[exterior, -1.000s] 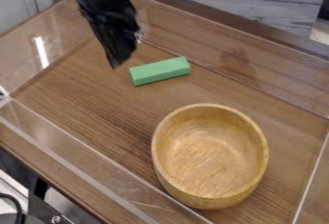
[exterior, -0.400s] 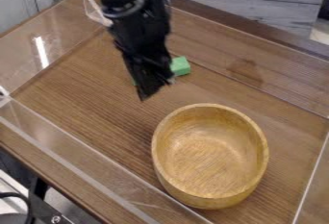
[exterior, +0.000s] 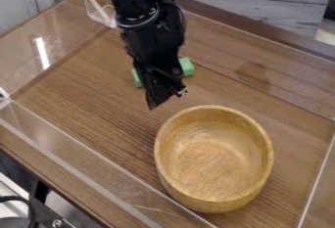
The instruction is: Put the green block in the brown bowl
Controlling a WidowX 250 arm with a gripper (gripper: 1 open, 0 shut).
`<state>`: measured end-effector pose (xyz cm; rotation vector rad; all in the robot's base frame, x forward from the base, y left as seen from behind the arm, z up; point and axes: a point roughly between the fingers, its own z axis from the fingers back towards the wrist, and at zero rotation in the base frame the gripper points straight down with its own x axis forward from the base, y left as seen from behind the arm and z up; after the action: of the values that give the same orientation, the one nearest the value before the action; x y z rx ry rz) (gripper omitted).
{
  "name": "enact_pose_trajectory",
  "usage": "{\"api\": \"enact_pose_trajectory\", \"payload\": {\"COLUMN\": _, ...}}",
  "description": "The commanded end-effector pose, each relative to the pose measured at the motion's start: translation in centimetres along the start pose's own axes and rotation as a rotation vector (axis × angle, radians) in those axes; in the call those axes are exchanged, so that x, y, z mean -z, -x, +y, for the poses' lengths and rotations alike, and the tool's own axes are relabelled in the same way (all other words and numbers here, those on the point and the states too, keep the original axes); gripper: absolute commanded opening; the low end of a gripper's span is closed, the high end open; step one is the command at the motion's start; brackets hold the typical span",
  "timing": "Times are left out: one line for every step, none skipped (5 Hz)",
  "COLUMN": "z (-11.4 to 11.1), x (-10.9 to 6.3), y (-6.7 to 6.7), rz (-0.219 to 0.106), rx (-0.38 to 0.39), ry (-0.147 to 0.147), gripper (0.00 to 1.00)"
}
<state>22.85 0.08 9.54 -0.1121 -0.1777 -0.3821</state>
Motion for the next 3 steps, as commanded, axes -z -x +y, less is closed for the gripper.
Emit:
{"api": "enact_pose_trajectory", "payload": {"z": 1.0, "x": -0.7, "y": -1.0, "rz": -0.034, "rx": 0.025, "ry": -0.03, "gripper": 0.0}}
{"api": "enact_pose_trajectory", "payload": {"z": 1.9, "x": -0.5, "y": -1.2, "rz": -0.033, "rx": 0.047, "ry": -0.039, "gripper": 1.0}}
{"api": "enact_pose_trajectory", "payload": {"z": 2.6, "x": -0.4, "y": -1.2, "rz": -0.031, "rx": 0.073, "ry": -0.047, "gripper": 1.0}}
